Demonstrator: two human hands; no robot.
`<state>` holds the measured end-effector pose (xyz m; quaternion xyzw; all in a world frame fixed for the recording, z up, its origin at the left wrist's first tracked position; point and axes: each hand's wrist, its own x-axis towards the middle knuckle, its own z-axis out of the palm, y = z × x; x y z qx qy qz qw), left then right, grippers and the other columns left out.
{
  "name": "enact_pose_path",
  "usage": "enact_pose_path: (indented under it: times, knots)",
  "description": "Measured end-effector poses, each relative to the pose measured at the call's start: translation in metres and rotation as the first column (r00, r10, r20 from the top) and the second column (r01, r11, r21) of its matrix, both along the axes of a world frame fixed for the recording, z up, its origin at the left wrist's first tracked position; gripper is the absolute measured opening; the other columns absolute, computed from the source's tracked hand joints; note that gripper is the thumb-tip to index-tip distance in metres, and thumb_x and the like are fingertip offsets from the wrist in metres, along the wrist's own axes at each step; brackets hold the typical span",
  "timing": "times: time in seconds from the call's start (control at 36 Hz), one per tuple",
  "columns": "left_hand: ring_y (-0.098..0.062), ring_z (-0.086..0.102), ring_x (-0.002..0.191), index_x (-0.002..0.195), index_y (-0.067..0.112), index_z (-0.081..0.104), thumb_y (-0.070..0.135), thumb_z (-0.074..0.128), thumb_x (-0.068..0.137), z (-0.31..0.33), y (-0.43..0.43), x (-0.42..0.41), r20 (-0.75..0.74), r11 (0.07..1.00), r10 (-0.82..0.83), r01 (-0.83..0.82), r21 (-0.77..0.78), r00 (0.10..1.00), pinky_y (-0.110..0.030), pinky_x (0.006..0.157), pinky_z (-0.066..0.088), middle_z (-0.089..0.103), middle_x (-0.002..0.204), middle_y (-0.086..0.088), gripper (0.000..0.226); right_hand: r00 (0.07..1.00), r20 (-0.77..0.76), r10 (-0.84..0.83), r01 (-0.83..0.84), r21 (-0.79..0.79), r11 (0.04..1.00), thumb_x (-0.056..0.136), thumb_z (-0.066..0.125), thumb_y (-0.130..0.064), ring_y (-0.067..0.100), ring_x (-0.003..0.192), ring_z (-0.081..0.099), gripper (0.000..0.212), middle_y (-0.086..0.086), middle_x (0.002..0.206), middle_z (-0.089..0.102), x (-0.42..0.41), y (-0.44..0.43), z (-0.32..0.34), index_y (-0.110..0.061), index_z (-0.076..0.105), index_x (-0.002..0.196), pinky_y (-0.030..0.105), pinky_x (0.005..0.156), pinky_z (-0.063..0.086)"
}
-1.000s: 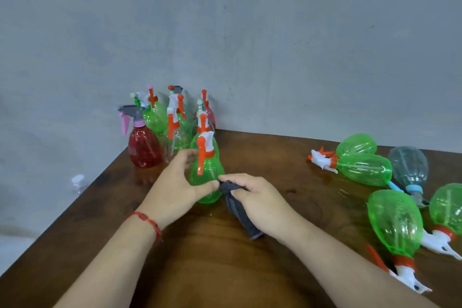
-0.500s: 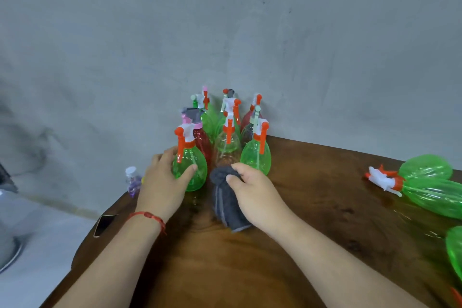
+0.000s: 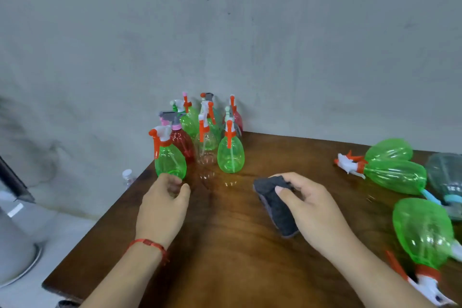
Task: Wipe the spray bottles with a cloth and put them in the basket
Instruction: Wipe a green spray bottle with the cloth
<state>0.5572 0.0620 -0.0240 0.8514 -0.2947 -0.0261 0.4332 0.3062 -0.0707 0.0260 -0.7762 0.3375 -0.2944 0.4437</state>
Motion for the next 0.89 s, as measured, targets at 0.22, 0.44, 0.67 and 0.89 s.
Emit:
enact_pose_path:
  times: [0.22,0.44,0.67,0.89]
  knots:
    - [-0.003,0.066,0.088,0.099,0.040,0.065,0.038,0.070,0.098,0.020,-0.065,-0.136,0.036,0.813,-0.568,0.554,0.179,0.822,-0.031,0.088,0.054,0.069,0.093,0.020,0.005,0.978,0.156,-0.138,0.128,0.070,0.989,0.104,0.059,-0.011,0.006,0.098,0.073,0.033,-0.015,0.103,0.079,-0.125,0.004,0.003,-0.038,0.077,0.106,0.038,0.089,0.059]
    - [-0.017,0.057,0.123,0.144,0.036,0.056,0.004,0.060,0.095,0.043,-0.153,-0.261,0.271,0.518,-0.854,0.768,0.376,0.444,-0.037,0.107,0.051,0.055,0.142,0.010,0.059,0.892,0.298,-0.338,0.292,0.188,0.938,0.104,0.059,-0.005,0.020,0.097,0.077,0.032,-0.002,0.103,0.081,-0.246,0.002,0.006,-0.028,0.081,0.104,0.048,0.092,0.059]
    - [-0.032,0.029,0.156,0.162,0.034,0.030,-0.005,0.065,0.068,0.040,-0.250,-0.306,0.303,0.167,-0.931,0.501,0.849,-0.204,-0.059,0.114,0.043,0.028,0.172,0.000,0.108,0.810,0.321,-0.491,0.422,0.263,0.868,0.103,0.061,-0.004,0.022,0.098,0.076,0.029,-0.002,0.101,0.081,-0.308,-0.012,-0.004,-0.025,0.081,0.104,0.048,0.095,0.057]
    - [-0.022,0.050,0.131,0.144,0.024,0.050,0.051,0.088,0.070,0.055,-0.247,-0.286,0.302,0.223,-0.949,0.479,0.849,-0.094,-0.042,0.107,0.044,0.054,0.141,0.001,0.088,0.835,0.282,-0.472,0.399,0.281,0.873,0.104,0.060,-0.009,0.014,0.092,0.076,0.031,-0.007,0.101,0.080,-0.309,-0.021,-0.008,-0.032,0.081,0.103,0.034,0.078,0.058]
